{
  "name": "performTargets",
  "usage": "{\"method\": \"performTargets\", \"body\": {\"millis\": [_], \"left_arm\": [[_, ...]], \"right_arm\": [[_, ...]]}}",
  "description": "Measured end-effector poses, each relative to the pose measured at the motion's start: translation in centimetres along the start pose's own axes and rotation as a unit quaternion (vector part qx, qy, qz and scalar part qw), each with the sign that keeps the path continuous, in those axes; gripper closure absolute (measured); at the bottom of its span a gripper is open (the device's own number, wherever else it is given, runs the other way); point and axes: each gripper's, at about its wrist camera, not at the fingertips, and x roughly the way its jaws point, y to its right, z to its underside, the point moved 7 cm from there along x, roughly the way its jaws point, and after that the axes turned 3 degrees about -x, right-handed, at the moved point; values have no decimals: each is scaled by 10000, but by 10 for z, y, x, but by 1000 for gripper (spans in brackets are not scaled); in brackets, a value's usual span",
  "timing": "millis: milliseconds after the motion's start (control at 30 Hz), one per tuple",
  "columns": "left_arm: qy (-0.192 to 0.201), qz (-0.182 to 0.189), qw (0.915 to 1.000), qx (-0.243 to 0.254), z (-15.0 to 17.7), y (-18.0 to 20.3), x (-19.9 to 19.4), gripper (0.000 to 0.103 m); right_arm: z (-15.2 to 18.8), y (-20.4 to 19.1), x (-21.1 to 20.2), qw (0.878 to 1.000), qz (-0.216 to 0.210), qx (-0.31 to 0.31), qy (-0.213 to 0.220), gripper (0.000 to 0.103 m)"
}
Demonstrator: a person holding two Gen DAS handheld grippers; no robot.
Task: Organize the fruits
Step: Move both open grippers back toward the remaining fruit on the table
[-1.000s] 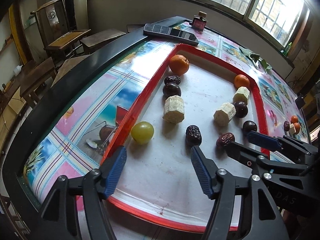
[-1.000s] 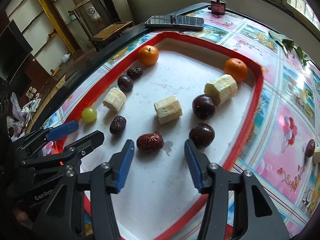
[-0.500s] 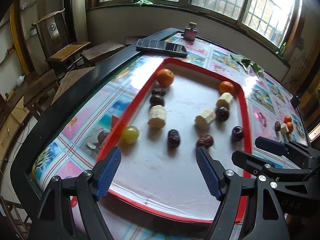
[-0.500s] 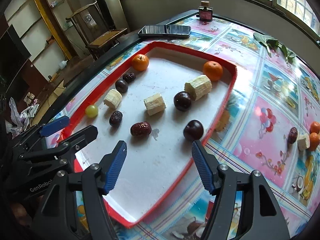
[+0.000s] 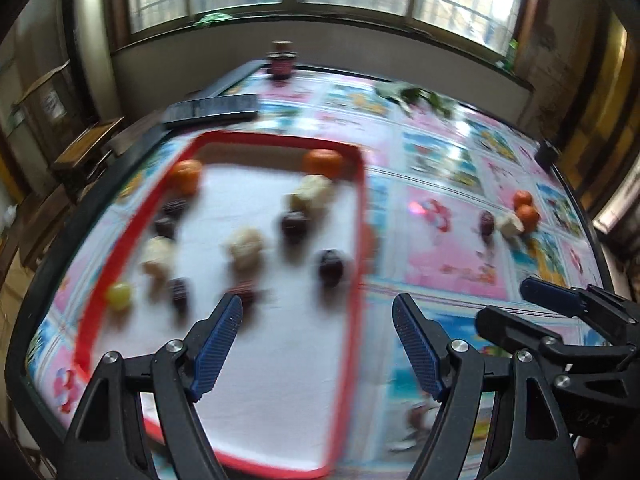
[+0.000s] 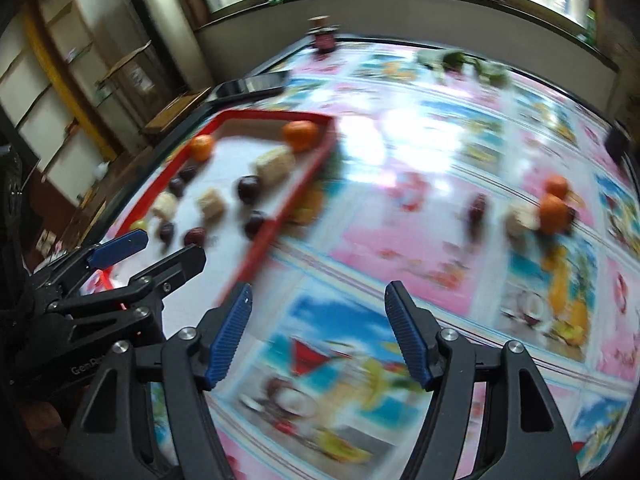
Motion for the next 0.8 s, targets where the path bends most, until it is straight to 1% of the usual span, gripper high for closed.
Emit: {"method": "performTargets", "body": {"millis": [100,233,367,500,667,767,800], "left_arm": [[-35,101,9997,205,-6,37,12,25],[-70,168,9986,487,-17,80,33,25],[-162,281,9972,676,-28,114,55,25],[-242,233,9952,923,-35,139,79,25],[-354,122,9951,919,-41,149,102,25],[-433,143,9946,937,-43,150,111,26],[-457,165,9941,967,-42,151,114,30]], "right_arm": [[10,42,-12,9993,223,304,52,33],[33,102,-24,9957,587,711,40,33],[52,146,-33,9919,691,1063,8,33],[61,178,-37,9887,700,1324,25,33],[63,206,-35,9874,625,1455,22,33],[57,211,-27,9886,543,1404,5,33],[54,210,-26,9891,518,1377,18,33]]}}
